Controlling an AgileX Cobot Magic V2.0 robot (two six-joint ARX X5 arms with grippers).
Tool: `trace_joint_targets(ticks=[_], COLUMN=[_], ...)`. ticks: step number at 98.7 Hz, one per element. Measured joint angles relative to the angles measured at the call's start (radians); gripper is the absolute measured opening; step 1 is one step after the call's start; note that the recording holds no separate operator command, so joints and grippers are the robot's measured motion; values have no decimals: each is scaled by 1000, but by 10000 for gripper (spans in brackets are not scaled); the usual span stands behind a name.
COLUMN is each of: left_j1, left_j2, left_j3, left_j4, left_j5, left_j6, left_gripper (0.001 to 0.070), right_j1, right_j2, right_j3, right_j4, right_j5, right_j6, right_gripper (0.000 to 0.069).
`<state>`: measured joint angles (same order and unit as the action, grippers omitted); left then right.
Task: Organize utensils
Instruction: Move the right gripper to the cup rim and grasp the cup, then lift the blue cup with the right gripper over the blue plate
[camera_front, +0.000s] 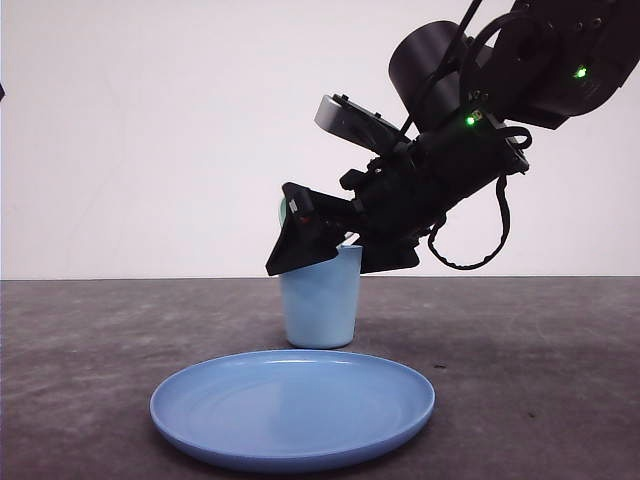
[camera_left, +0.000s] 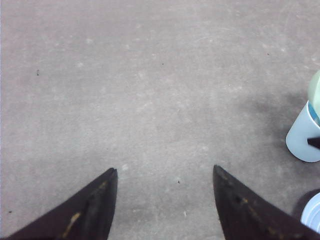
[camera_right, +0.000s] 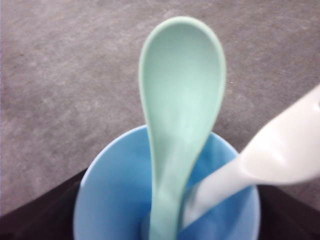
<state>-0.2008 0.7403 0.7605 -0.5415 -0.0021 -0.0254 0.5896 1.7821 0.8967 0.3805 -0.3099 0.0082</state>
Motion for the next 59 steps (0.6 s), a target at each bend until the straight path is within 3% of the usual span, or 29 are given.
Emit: trace_joint_targets(ticks=[22, 59], left_j1=[0, 0], left_j2=[0, 0], left_j3=[0, 0], left_j4=[0, 0], left_j5=[0, 0], left_j6=[0, 7], left_gripper=[357, 357], right_j1=[0, 6], right_j2=[0, -80], right_j3=[0, 0], right_j4=[2, -37], right_j5=[0, -2], right_j6=[0, 4], right_gripper=[443, 437])
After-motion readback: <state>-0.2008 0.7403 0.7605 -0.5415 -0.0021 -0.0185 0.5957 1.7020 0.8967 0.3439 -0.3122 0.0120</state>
